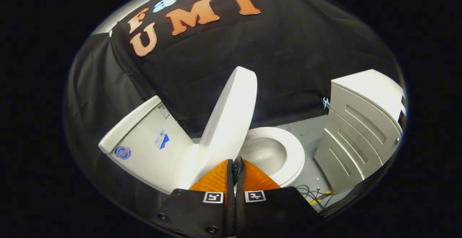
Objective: Open the toilet lid.
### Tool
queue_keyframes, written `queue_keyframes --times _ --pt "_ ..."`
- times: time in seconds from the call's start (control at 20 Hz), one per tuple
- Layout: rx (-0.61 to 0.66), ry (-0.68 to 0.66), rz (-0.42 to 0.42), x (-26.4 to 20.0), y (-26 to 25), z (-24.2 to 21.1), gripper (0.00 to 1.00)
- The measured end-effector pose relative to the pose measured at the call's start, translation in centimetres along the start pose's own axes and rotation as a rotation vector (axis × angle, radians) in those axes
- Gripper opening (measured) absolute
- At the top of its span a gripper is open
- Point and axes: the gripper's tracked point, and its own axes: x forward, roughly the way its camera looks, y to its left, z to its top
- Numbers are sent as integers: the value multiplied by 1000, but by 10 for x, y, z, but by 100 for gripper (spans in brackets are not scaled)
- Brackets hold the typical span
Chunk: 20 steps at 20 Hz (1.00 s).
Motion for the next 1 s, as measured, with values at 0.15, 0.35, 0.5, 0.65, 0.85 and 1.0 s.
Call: queue_keyframes --times 0.15,0.35,0.5,0.65,0.85,1.0 --pt "-64 -25 10 -6 28 16 8" --pt "-148 -41 -2 -10 50 25 8" --pt "-218 -75 6 -16 75 34 8" --pt "-286 -100 10 -15 97 38 8" --pt "-326 -115 0 -17 118 40 8" --pt "-396 -146 9 -20 142 40 8"
